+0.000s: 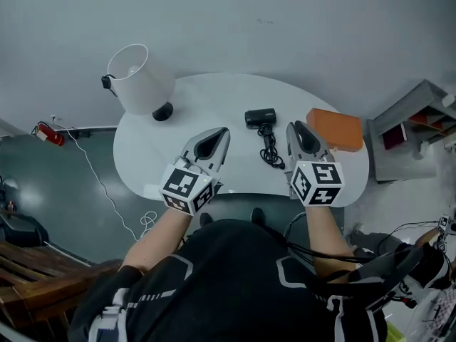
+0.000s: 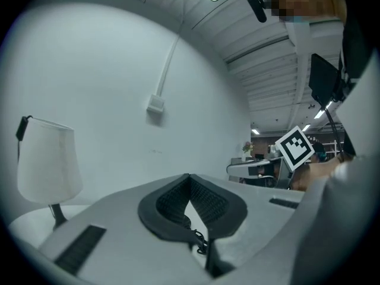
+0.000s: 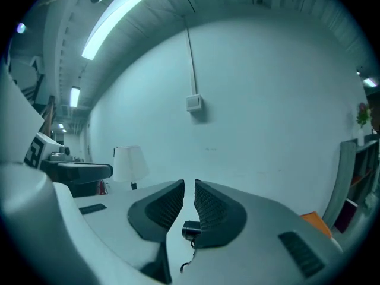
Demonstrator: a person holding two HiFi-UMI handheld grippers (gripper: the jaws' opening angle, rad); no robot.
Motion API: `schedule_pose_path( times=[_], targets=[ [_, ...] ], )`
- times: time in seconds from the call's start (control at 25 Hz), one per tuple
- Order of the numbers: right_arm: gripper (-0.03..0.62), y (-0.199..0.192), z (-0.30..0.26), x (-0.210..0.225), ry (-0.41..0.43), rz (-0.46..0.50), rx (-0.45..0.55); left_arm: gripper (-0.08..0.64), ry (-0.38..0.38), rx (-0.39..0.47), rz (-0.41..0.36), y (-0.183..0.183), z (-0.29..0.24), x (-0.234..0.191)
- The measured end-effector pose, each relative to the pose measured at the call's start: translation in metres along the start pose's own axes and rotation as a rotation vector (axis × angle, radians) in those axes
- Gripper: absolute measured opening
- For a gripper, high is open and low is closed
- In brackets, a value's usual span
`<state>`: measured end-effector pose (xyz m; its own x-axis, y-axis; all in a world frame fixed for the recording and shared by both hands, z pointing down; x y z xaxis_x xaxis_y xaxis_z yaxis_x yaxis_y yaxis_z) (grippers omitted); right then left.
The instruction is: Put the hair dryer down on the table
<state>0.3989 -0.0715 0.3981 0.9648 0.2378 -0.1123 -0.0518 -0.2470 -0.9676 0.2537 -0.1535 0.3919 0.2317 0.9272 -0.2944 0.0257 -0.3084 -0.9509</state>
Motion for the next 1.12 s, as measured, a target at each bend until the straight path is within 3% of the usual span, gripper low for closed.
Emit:
schedule_pose_path(
  times=[0.32, 0.52, 1.12],
  targets=[
    [0.058, 0.017, 0.015, 0.002, -0.033, 0.026, 0.055, 0.005, 0.022, 0.029, -0.021, 0.017, 0.008, 0.0],
    [0.048, 0.017, 0.015, 0.004, -0.041, 0.021, 0.053, 0.005, -0.022, 0.054, -0.004, 0.026, 0.008, 0.009],
    [0.031, 0.016, 0.012, 0.008, -0.061, 0.007, 0.045, 0.005, -0.005, 0.055, -0.015, 0.031, 0.003, 0.005]
  ],
)
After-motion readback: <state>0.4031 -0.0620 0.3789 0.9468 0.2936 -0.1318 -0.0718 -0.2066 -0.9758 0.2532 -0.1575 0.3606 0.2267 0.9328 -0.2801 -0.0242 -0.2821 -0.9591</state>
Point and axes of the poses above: the fingertips, and each gripper's own axes: z backward along the fingers, x to its right, y out of its top, the point moved 1 cm from there along z, backward along the fingers, and after that the axes turned 11 degrees about z, right-handed, at the moved point
